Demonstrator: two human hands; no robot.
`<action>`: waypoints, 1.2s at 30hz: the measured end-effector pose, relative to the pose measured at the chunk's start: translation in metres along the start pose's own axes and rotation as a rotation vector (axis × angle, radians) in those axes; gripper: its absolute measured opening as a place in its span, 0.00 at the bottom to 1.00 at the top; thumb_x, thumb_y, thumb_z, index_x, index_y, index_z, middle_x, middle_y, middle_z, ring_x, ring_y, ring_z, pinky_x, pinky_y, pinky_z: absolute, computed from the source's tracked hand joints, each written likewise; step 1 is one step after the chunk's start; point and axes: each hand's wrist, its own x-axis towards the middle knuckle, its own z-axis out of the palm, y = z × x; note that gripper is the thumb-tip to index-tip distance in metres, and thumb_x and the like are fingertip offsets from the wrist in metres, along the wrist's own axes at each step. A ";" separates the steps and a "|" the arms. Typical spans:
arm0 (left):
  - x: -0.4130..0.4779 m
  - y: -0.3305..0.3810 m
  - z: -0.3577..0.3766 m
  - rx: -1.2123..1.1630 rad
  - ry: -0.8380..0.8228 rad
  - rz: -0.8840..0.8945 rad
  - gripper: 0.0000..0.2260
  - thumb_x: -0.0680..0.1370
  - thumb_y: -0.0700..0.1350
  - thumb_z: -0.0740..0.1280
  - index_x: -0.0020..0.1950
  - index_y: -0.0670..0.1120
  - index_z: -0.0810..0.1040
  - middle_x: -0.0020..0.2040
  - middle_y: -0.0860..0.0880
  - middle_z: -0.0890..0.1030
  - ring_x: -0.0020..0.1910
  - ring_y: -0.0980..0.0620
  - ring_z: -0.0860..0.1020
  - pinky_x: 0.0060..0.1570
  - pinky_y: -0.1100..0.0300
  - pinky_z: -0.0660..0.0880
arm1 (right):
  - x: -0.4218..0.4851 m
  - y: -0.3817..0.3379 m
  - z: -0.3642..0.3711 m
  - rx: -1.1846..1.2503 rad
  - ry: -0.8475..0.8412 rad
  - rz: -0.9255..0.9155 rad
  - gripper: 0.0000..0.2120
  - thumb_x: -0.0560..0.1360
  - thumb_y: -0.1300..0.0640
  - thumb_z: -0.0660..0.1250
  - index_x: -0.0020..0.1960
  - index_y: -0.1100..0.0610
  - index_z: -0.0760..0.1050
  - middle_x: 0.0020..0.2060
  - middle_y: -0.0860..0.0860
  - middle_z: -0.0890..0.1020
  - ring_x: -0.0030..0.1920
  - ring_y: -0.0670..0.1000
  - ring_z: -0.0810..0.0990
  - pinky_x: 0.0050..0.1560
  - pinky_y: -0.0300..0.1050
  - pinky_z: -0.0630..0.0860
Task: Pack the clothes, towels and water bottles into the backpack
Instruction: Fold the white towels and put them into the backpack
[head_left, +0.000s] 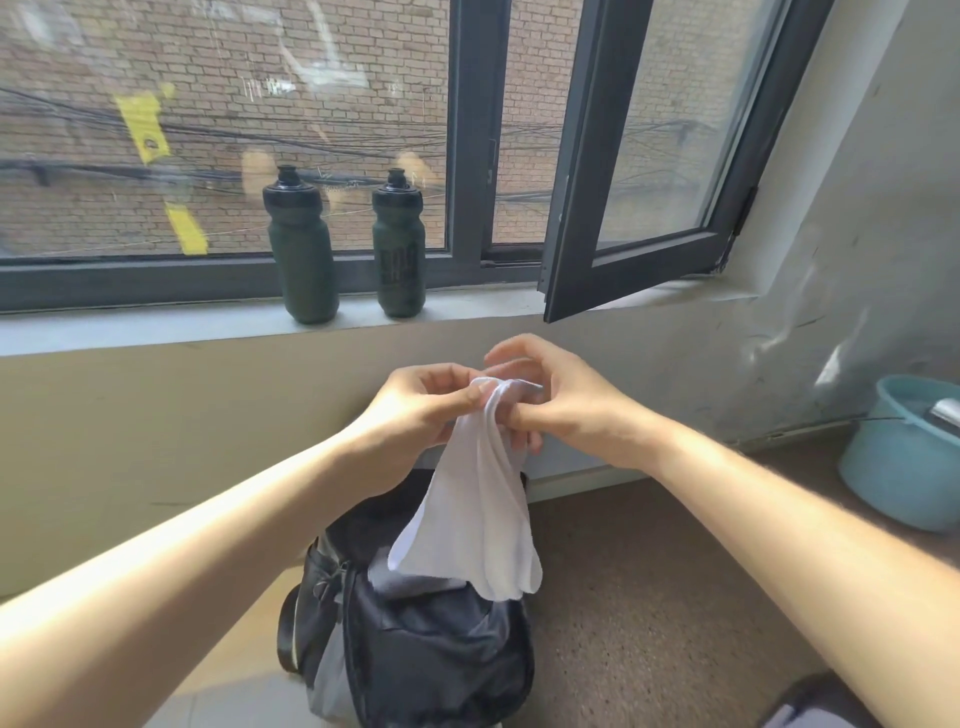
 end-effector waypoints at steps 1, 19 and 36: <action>-0.001 0.000 0.001 0.008 0.010 0.006 0.18 0.74 0.53 0.75 0.54 0.40 0.84 0.49 0.39 0.87 0.46 0.43 0.85 0.53 0.49 0.81 | -0.001 0.000 0.000 -0.009 -0.023 0.012 0.16 0.77 0.61 0.73 0.63 0.55 0.75 0.50 0.55 0.85 0.35 0.54 0.84 0.34 0.48 0.78; 0.016 -0.054 -0.003 0.623 0.156 0.076 0.10 0.65 0.54 0.64 0.38 0.52 0.81 0.36 0.53 0.83 0.41 0.48 0.83 0.48 0.45 0.82 | 0.002 0.005 -0.014 -0.018 0.198 -0.013 0.06 0.78 0.63 0.71 0.49 0.67 0.79 0.35 0.59 0.81 0.34 0.53 0.81 0.34 0.44 0.77; 0.016 -0.101 -0.028 0.746 0.023 -0.434 0.11 0.71 0.37 0.60 0.34 0.45 0.80 0.32 0.49 0.77 0.33 0.48 0.77 0.35 0.57 0.77 | 0.004 0.034 -0.050 0.215 0.413 0.003 0.07 0.78 0.69 0.68 0.50 0.58 0.79 0.44 0.57 0.83 0.42 0.53 0.84 0.47 0.45 0.81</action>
